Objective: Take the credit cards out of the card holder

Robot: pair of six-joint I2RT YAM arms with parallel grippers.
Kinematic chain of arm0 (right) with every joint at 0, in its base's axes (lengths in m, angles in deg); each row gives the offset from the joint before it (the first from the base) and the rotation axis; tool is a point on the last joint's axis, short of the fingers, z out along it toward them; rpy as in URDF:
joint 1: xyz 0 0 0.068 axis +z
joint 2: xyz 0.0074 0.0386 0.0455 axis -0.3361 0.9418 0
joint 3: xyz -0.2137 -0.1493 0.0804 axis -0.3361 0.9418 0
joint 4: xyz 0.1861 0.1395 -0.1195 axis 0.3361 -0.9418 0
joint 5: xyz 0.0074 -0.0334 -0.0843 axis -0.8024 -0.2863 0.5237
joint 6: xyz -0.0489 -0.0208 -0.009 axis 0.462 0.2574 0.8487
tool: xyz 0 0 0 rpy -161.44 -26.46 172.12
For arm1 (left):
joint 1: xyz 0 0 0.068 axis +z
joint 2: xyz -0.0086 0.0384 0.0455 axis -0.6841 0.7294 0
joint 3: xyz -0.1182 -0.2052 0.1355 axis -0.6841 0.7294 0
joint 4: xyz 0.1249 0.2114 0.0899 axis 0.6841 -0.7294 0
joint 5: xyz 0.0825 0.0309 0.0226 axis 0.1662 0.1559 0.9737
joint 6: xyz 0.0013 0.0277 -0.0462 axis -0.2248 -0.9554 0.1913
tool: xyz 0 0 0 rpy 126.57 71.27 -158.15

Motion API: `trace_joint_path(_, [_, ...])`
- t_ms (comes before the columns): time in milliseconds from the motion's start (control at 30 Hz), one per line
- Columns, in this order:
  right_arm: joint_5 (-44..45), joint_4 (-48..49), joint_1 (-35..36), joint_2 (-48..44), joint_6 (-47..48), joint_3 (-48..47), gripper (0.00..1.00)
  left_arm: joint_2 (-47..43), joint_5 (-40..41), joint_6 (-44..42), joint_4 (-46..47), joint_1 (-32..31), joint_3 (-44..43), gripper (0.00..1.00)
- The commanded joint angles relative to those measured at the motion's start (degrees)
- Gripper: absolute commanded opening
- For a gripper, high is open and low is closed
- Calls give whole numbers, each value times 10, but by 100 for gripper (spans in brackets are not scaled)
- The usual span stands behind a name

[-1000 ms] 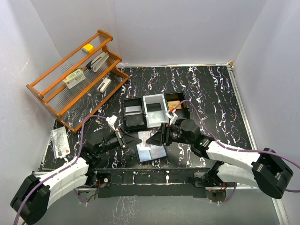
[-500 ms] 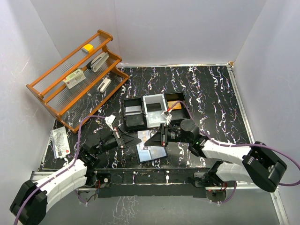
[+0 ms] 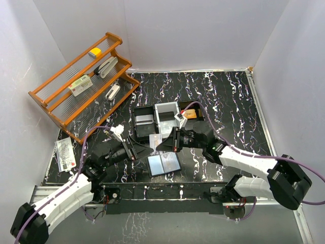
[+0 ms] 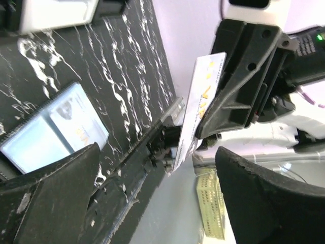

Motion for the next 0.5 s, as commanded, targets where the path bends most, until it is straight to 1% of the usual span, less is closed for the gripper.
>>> trace_joint_path(0, [89, -117, -3, -32, 123, -66, 0, -36, 113, -84, -190, 3, -80, 98])
trace_joint_path(67, [137, -159, -3, -34, 159, -83, 0, -33, 156, -106, -262, 3, -106, 99])
trace_joint_path(133, [181, -185, -3, -35, 194, -95, 0, -24, 191, -127, -306, 3, -132, 99])
trace_joint_path(233, [215, -183, -3, -33, 249, -103, 0, -15, 227, -150, -351, 3, -158, 99])
trace_joint_path(467, [268, -183, -1, -13, 366, -141, 0, -26, 279, -193, -444, 3, -192, 99])
